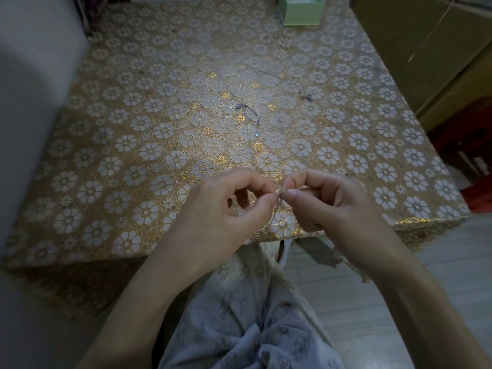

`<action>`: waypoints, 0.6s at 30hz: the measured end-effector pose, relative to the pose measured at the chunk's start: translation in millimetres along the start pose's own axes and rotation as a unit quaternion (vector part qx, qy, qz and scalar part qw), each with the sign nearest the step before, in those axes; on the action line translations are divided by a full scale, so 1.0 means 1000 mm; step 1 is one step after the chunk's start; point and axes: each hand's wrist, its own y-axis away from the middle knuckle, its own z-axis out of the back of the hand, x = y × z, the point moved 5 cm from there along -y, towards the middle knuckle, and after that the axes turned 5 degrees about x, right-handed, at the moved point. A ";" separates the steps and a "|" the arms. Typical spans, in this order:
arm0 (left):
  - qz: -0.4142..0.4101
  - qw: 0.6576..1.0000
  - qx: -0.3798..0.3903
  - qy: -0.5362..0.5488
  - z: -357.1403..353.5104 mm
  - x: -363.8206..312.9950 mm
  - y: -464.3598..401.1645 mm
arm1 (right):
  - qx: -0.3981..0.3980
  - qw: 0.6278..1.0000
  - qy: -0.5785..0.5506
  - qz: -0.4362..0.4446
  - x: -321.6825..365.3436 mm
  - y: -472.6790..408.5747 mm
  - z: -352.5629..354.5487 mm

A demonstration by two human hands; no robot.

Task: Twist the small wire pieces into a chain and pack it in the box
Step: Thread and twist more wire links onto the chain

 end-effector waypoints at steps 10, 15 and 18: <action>0.019 0.993 -0.024 0.114 0.000 0.004 0.000 | 0.020 1.000 0.008 0.013 -0.003 0.000 -0.001; 0.052 0.985 -0.054 0.155 -0.011 0.010 0.000 | 0.034 0.999 -0.003 0.032 -0.003 0.001 -0.004; 0.056 0.982 -0.035 0.177 -0.011 0.010 0.000 | 0.026 0.999 -0.007 0.023 -0.005 0.002 -0.002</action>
